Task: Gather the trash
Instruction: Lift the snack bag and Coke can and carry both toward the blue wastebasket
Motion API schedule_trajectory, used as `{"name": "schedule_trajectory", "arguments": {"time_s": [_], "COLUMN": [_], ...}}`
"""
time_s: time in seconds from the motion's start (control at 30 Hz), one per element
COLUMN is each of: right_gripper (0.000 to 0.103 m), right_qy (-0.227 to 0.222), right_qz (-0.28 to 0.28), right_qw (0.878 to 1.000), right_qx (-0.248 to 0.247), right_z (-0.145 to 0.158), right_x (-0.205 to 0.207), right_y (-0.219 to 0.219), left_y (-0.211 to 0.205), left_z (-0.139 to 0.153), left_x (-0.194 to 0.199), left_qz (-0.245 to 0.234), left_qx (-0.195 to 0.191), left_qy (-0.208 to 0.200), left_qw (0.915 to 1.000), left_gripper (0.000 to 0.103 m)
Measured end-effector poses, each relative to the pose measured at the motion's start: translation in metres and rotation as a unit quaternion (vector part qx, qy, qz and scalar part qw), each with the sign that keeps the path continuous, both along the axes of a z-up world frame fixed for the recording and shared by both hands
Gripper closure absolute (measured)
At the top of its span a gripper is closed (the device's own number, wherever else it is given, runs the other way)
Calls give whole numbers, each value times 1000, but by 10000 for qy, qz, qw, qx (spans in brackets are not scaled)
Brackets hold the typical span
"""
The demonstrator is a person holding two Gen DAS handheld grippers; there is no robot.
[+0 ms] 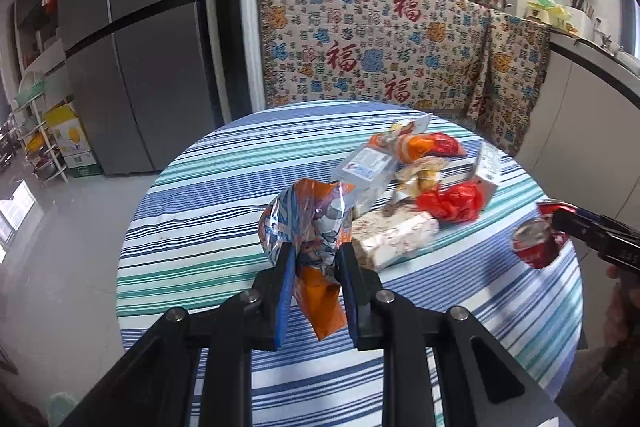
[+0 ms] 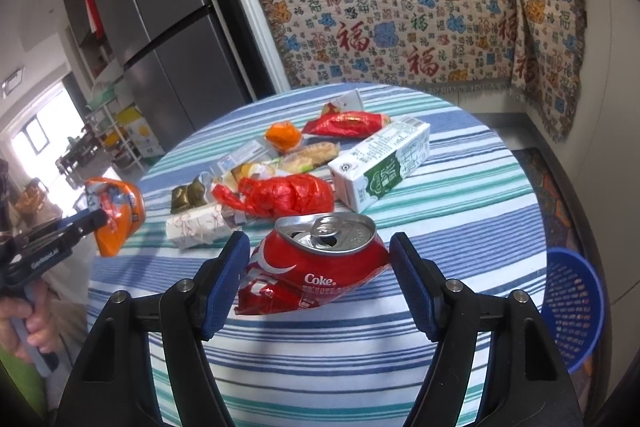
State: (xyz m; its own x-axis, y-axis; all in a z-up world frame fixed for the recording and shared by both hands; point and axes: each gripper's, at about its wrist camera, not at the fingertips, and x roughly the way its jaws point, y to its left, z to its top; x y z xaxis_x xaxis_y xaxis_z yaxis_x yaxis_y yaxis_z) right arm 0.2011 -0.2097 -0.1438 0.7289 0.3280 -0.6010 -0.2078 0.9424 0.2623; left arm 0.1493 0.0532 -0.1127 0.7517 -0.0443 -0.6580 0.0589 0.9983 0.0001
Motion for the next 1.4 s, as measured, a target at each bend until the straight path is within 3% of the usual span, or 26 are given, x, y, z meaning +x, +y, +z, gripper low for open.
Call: {"name": "schedule_trajectory", "arguments": {"time_s": [0.03, 0.07, 0.1, 0.13, 0.17, 0.27, 0.33, 0.37, 0.4, 0.43, 0.67, 0.73, 0.77, 0.87, 1.0, 1.13, 1.23, 1.4], "right_gripper": [30, 43, 72, 90, 98, 93, 57, 31, 21, 20, 19, 33, 60, 61, 61, 61, 61, 60], "right_qy": [-16, -48, -58, -59, -45, 248, 374, 356, 325, 317, 905, 986, 1053, 949, 504, 362, 496, 1089], "right_qz": [-1, -5, 0, -32, -114, -125, -260, -287, -290, -265, -218, -134, -56, -104, -241, -858, -1447, -2248], "right_qw": [10000, 10000, 10000, 10000, 9999, 9995, 9989, 9989, 9990, 9991, 9956, 9949, 9944, 9954, 9984, 9953, 9872, 9662], "right_qx": [11, 21, 36, 62, 9, -134, 71, 109, 125, 90, -147, -134, -117, -70, -112, -247, -442, -645], "right_z": [1, 3, 4, 6, 6, -3, -7, -7, -6, -6, -44, -54, -59, -52, -18, 11, 16, -3], "right_x": [0, 0, 1, 2, 5, 17, 15, 11, 7, 3, 27, 36, 40, 36, 17, 5, -1, -5], "right_y": [-1, -2, -4, -7, -9, -14, -23, -24, -24, -22, -13, -11, -10, -10, -19, -75, -133, -229], "left_y": [-7, -14, -21, -31, -37, -56, -62, -63, -65, -66, -71, -73, -75, -80, -97, -141, -189, -287], "left_z": [2, 4, 6, 8, 9, 12, 11, 11, 11, 10, 3, 1, 1, -1, -1, 5, 9, 0], "left_x": [0, 0, 0, 1, 1, 7, 9, 9, 9, 9, 5, 4, 4, 2, 4, 15, 25, 48], "left_qz": [-81, -180, -275, -406, -492, -663, -724, -747, -763, -773, -854, -895, -914, -993, -1201, -1608, -2088, -2908], "left_qx": [-26, -53, -76, -101, -108, -116, -150, -150, -142, -147, -205, -197, -190, -197, -265, -376, -491, -686], "left_qy": [5, 19, 32, 44, 45, 29, 45, 42, 42, 46, 145, 169, 186, 237, 346, 400, 481, 850], "left_qw": [10000, 9998, 9996, 9991, 9987, 9977, 9973, 9971, 9970, 9969, 9960, 9956, 9955, 9946, 9918, 9855, 9755, 9505], "left_gripper": [81, 81, 81, 81, 81, 81, 81, 81, 81, 81, 81, 81, 81, 81, 81, 81, 81, 80]}}
